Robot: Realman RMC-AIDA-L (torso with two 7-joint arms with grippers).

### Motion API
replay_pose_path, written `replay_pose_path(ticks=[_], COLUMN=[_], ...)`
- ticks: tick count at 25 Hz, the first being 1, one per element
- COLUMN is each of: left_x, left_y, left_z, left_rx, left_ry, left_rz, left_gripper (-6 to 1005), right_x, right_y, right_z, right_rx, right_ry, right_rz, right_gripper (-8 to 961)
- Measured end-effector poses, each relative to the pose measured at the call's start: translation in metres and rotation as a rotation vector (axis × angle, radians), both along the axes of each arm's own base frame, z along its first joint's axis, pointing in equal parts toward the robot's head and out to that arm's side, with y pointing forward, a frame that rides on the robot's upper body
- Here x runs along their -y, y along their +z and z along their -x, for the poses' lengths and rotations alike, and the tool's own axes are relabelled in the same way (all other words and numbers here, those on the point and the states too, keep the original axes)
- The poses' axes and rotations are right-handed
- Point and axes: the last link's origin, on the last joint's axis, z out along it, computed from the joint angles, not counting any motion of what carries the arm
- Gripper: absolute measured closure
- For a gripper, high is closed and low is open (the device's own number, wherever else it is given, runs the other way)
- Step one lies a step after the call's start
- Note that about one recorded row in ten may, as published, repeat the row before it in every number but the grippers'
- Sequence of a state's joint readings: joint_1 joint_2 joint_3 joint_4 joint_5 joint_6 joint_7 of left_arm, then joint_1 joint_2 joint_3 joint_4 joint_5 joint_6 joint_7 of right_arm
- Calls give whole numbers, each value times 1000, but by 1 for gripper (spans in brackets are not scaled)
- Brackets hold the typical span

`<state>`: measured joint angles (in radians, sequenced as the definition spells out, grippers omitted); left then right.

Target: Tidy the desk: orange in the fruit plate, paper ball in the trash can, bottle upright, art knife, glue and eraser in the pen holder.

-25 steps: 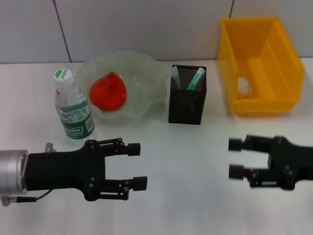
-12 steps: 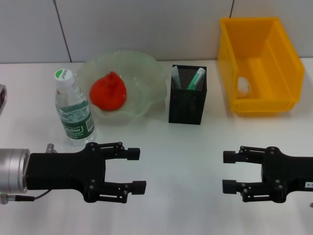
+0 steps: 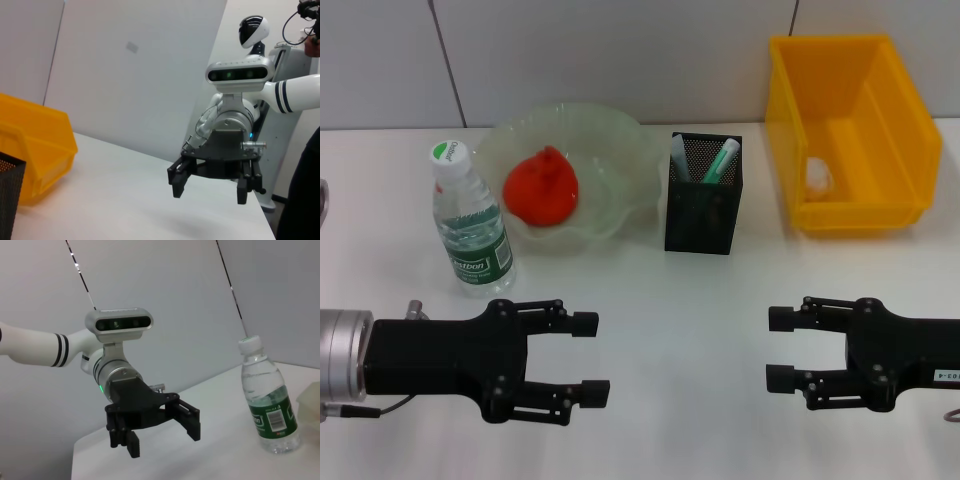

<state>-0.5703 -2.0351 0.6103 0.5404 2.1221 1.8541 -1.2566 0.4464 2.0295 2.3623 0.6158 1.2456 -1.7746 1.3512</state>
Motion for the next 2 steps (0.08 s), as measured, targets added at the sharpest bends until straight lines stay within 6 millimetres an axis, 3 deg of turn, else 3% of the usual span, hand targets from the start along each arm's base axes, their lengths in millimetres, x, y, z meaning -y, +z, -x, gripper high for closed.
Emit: replay_pose_path(ticks=[2], left_x=[1], left_y=[0], left_z=[1], left_rx=[-3], left_ry=[-1], left_rz=[4], left_gripper=[184], right_x=[0], right_y=[-1], right_z=[-1], right_rx=[1], right_ry=[-5], right_rz=[-2], right_gripper=[162])
